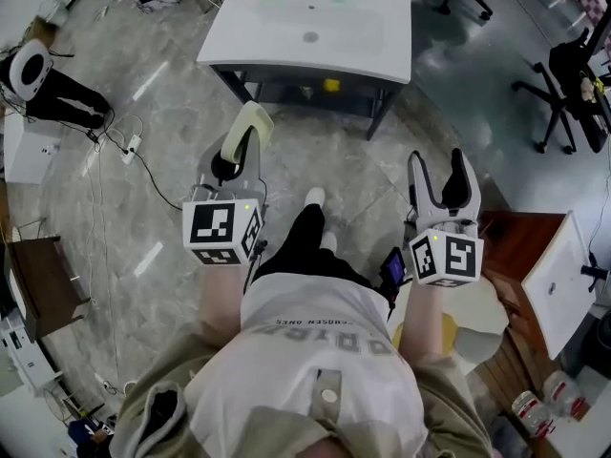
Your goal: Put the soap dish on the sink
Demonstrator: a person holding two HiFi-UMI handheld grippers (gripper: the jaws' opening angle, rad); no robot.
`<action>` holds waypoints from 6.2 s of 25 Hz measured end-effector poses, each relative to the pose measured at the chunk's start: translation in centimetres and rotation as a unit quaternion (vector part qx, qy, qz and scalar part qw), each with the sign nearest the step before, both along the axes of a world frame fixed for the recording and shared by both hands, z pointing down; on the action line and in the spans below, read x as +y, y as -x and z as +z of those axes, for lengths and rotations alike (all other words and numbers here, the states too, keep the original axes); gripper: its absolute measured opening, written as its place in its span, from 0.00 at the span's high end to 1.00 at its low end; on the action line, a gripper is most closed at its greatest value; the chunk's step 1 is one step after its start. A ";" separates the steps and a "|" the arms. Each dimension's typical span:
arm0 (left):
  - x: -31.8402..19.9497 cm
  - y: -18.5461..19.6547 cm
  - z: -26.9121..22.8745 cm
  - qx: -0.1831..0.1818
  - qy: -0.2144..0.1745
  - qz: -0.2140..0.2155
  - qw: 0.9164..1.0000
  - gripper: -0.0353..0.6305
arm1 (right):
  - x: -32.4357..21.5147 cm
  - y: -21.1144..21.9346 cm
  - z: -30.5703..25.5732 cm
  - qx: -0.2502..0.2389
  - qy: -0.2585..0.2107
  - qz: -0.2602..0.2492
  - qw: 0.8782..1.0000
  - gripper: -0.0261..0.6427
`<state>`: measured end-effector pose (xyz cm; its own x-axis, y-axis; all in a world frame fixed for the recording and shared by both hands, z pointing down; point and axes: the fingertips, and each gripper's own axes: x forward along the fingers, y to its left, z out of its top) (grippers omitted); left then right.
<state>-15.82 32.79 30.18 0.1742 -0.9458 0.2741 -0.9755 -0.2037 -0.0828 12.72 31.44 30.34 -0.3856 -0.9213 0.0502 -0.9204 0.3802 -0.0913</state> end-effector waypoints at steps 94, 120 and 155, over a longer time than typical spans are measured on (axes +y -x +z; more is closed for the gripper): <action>-46.0 -9.7 6.2 0.281 0.063 0.086 0.954 0.92 | -43.6 2.7 7.4 -0.135 0.118 -0.047 0.983 0.52; -45.7 -12.6 9.9 0.569 0.154 0.102 0.802 0.92 | -42.8 11.0 11.6 -0.483 0.299 -0.251 0.784 0.67; -47.9 -12.9 12.6 0.425 0.189 0.239 0.852 0.44 | -45.0 10.0 14.2 -0.520 0.346 -0.229 0.747 0.86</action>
